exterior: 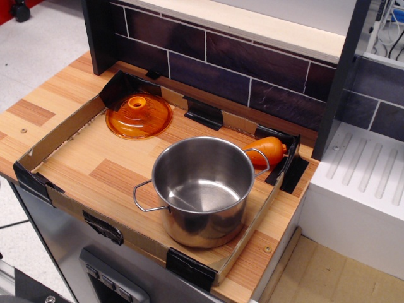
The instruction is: Topple metal pot
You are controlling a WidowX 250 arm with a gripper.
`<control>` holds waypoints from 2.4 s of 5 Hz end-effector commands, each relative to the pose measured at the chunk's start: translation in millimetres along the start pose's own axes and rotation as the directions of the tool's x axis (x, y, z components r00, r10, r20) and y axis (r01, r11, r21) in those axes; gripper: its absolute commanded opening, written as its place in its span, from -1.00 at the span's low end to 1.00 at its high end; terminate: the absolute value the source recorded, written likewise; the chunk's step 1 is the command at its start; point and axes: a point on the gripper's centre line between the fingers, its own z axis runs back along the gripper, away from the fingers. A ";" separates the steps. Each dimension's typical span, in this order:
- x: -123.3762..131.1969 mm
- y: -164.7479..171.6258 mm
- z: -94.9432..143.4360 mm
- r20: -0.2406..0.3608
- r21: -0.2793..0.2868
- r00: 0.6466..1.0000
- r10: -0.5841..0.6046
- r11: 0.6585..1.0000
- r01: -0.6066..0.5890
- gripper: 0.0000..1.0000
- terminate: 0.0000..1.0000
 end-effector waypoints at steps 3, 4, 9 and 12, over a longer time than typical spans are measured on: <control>-1.3 -30.2 -51.6 0.076 0.104 0.987 0.144 0.983 -0.152 1.00 -1.00; -1.9 -35.4 -79.5 0.052 0.146 0.965 0.256 0.954 -0.261 1.00 -1.00; -4.0 -6.0 -167.3 -0.036 0.153 0.967 0.253 0.957 -0.245 1.00 -1.00; -6.5 -8.5 -197.5 -0.088 0.187 0.965 0.248 0.955 -0.228 1.00 -1.00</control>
